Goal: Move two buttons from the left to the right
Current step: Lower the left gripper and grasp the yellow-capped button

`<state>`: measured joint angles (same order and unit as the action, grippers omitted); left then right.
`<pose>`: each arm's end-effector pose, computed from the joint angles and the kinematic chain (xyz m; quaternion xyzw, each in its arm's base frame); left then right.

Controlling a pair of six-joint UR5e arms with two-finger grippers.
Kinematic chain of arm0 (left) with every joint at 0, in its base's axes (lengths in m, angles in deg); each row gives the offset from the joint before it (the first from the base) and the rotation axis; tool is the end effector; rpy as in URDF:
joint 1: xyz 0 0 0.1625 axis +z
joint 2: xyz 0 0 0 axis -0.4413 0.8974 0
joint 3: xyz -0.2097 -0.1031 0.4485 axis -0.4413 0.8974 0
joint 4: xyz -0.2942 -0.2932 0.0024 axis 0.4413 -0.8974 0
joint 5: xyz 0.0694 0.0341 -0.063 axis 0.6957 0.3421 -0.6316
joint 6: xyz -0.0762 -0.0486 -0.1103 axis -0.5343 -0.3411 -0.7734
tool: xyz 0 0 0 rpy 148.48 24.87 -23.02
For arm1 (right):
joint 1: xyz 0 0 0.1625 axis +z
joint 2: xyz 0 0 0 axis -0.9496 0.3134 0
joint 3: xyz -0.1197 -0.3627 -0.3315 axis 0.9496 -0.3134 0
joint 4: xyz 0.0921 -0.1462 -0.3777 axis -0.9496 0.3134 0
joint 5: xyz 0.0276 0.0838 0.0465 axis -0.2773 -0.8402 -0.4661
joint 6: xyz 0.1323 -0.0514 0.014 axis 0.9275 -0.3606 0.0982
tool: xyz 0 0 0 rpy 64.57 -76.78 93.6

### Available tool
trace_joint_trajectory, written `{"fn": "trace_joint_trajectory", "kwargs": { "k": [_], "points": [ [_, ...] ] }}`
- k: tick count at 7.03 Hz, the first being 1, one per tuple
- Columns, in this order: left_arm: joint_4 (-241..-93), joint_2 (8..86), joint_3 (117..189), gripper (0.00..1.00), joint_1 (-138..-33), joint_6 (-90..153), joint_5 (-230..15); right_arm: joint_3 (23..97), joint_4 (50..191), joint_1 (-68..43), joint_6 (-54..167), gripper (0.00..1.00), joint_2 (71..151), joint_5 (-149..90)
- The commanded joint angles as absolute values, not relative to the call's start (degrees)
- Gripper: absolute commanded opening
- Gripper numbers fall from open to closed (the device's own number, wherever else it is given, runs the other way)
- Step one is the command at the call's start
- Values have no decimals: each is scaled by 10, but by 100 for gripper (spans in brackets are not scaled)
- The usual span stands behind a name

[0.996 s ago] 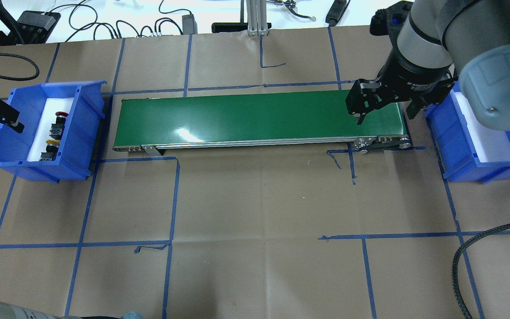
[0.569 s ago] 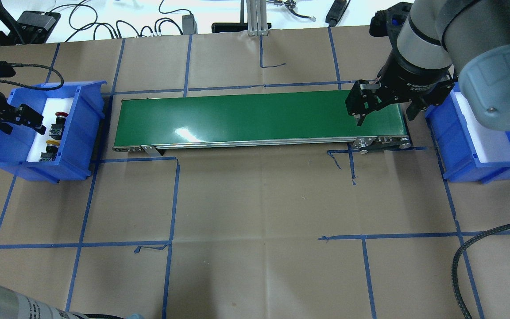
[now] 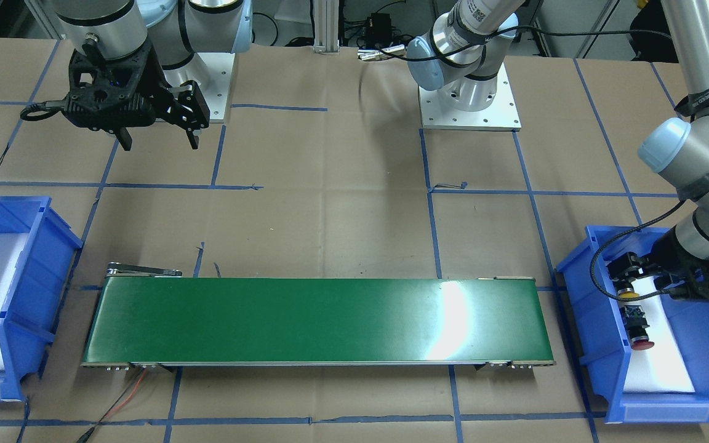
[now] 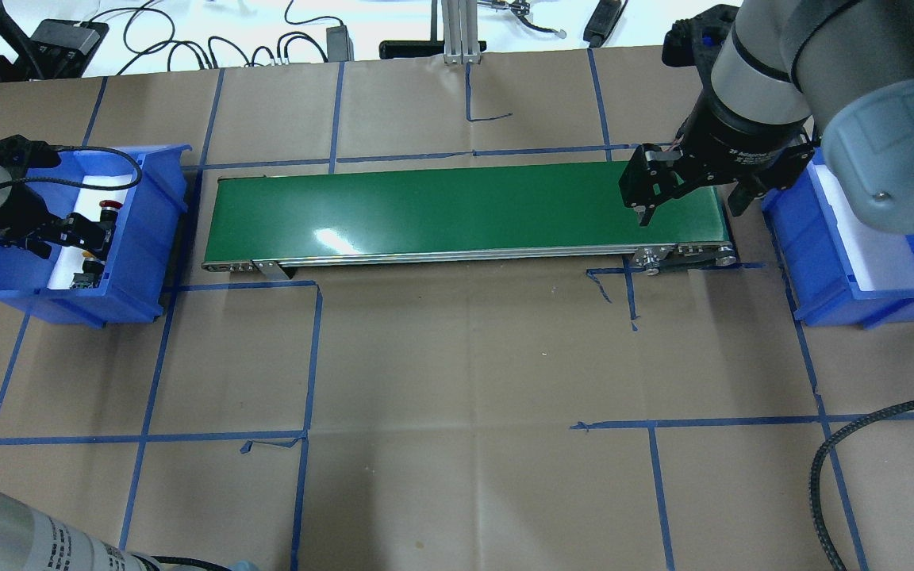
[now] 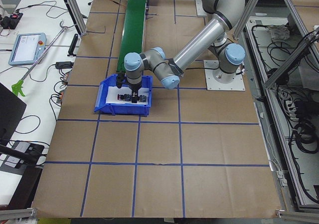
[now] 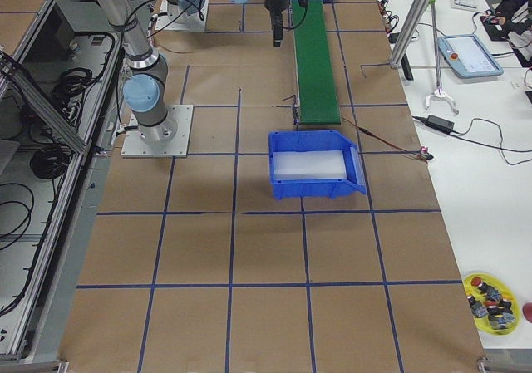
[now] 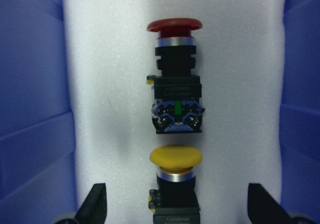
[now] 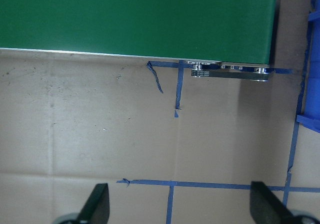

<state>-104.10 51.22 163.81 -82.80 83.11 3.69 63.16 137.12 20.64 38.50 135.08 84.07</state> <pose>0.2336 -0.5981 0.2582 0.0283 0.9995 -0.0140 0.0062 0.1511 -0.4538 0.5138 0.0329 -0.9994 0.0111 0.0038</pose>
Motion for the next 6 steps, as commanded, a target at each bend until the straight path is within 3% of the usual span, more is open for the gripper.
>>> {"fn": "trace_joint_trajectory", "kwargs": {
  "k": [1,2,3,5,6],
  "points": [
    [-1037,531,1640,100,-828,832,43,632,1370,206,385,100,1351,841],
    [-1037,532,1637,100,-829,832,44,632,1370,206,385,100,1351,841],
    [-1038,532,1637,82,-829,832,44,632,1369,206,385,100,1351,841],
    [-1040,530,1637,33,-829,829,44,632,1369,206,385,100,1351,841],
    [-1045,523,1636,18,-829,829,43,632,1369,206,385,100,1351,841]
  ]
}}
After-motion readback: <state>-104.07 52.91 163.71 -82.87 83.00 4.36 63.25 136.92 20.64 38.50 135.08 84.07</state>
